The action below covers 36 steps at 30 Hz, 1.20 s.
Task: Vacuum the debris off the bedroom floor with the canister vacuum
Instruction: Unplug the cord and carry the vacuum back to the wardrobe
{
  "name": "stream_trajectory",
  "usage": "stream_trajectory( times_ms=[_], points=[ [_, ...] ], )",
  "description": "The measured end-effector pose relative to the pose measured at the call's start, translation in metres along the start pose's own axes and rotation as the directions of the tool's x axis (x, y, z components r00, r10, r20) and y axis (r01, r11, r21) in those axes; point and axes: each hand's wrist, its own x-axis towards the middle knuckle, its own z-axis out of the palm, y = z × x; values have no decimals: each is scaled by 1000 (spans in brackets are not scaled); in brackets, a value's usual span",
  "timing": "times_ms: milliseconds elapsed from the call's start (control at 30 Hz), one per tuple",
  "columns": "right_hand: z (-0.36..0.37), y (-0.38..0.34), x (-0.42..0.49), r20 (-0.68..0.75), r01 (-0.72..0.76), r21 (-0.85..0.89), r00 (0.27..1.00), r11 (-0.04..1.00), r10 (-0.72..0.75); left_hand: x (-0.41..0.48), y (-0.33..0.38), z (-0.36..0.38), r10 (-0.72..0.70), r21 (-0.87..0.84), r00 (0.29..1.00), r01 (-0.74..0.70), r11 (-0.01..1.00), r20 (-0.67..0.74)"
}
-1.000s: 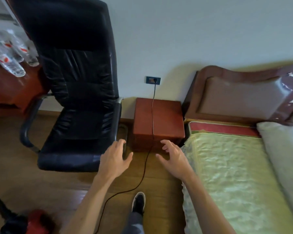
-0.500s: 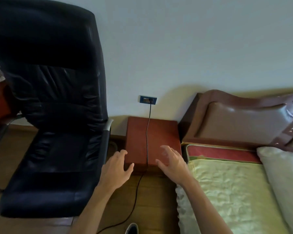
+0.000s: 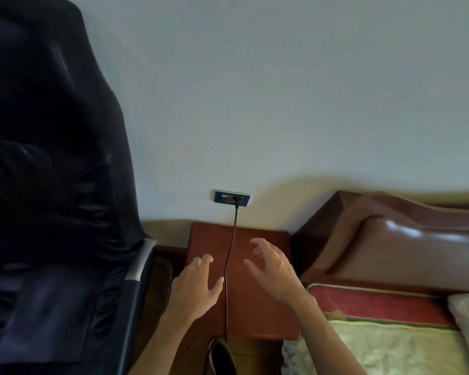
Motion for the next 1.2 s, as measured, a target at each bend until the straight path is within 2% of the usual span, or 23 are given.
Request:
stream_trajectory(
  times_ms=[167,333,400,500,567,733,833,1000,1200],
  points=[
    [7,27,104,-15,-103,196,994,975,108,86,10,34,-39,-49,999,39,998,15],
    [21,34,178,15,-282,410,953,867,303,146,12,66,-150,-147,989,147,978,-8],
    [32,39,203,81,-375,496,918,783,388,165,12,79,-194,-222,981,192,956,12],
    [42,41,227,228,-506,664,838,550,496,184,15,95,-221,-377,973,227,898,61],
    [47,43,236,298,-537,729,807,424,510,191,16,105,-236,-498,968,248,831,89],
    [59,46,244,355,-554,781,775,290,523,188,16,121,-342,-720,937,291,630,80],
    [60,44,248,346,-529,810,779,253,523,187,18,123,-389,-759,913,339,556,123],
    [62,44,247,324,-490,840,797,232,510,187,18,128,-435,-781,887,379,497,154],
    [63,46,243,273,-451,852,817,267,507,186,18,129,-449,-790,883,369,490,134]
  ],
)
